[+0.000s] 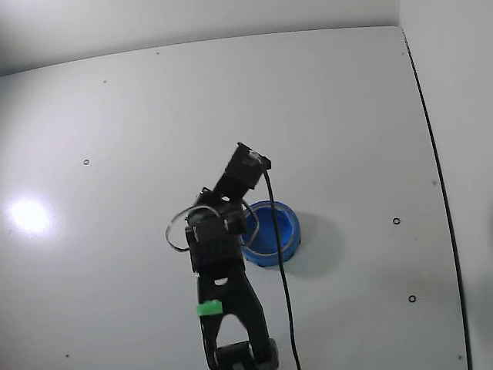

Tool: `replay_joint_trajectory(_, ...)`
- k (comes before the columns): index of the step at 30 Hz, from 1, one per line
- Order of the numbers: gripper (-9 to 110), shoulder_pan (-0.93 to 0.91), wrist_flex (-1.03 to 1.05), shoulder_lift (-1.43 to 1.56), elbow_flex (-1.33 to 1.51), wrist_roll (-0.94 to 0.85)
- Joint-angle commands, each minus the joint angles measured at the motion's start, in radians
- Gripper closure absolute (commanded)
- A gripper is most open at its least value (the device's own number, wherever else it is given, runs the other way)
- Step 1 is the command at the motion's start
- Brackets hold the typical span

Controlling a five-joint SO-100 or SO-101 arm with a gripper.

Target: Grasp a block and put it in the bin.

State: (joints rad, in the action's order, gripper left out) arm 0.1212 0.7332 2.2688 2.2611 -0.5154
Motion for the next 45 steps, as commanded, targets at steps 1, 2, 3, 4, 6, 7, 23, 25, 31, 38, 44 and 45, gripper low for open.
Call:
replay_joint_trajectory(1,102,-0.08,-0.017,0.152,0.097,-0.064)
replay_joint_trajectory(2,102,-0.1,-0.018,0.158,0.118,-0.074)
replay_joint_trajectory(3,102,-0.121,-0.029,0.16,0.135,-0.081)
replay_joint_trajectory(4,102,-0.141,-0.054,0.16,0.147,-0.086)
replay_joint_trajectory(6,102,-0.179,-0.123,0.158,0.173,-0.091)
replay_joint_trajectory(7,102,-0.195,-0.161,0.158,0.179,-0.092)
replay_joint_trajectory(23,102,-0.233,-0.495,0.002,0.293,-0.103)
replay_joint_trajectory(25,102,-0.236,-0.5,-0.011,0.293,-0.103)
replay_joint_trajectory(31,96,-0.238,-0.5,-0.021,0.293,-0.103)
replay_joint_trajectory(38,82,-0.229,-0.488,-0.017,0.295,-0.092)
replay_joint_trajectory(44,96,-0.227,-0.486,0.092,0.296,-0.06)
replay_joint_trajectory(45,100,-0.227,-0.486,0.129,0.296,-0.028)
